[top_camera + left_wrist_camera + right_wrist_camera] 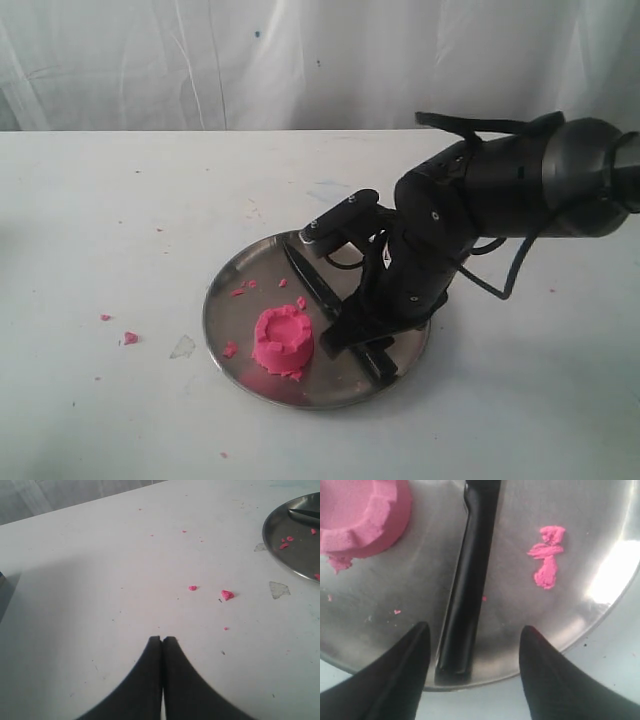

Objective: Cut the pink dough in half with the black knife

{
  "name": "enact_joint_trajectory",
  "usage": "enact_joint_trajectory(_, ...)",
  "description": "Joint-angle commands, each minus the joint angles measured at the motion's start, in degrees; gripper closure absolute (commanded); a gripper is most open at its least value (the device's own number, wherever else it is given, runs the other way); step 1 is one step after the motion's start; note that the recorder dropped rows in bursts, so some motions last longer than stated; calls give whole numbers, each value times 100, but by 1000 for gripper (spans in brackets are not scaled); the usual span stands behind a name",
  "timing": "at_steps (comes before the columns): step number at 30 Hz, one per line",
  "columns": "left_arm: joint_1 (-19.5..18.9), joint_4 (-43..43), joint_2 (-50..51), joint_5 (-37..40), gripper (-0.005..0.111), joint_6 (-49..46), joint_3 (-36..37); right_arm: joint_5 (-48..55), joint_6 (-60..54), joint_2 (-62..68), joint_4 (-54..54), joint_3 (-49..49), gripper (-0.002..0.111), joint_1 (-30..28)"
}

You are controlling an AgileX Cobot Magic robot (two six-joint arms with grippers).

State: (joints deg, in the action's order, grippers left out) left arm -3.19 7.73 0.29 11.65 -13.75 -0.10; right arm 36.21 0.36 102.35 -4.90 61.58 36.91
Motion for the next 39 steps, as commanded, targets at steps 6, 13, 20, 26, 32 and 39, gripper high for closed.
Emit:
enact_joint_trajectory(6, -16, 31, -29, -5, 107, 20, 10, -162, -36, 406, 26, 30, 57, -27)
enact_joint_trajectory(13, -16, 31, -29, -5, 107, 20, 10, -198, -36, 444, 26, 30, 57, -27)
enact_joint_trajectory(20, -16, 31, -29, -5, 107, 20, 10, -264, -36, 719, 18, 30, 57, -27)
enact_joint_trajectory(26, -16, 31, -29, -5, 107, 20, 10, -194, -36, 653, -54, 53, 105, -27)
enact_joint_trajectory(32, -16, 31, -29, -5, 107, 20, 10, 430, 109, 270, -665, 332, 108, -37)
enact_joint_trajectory(39, -16, 31, -29, -5, 107, 20, 10, 2572, 427, -481, -811, 164, 108, -37)
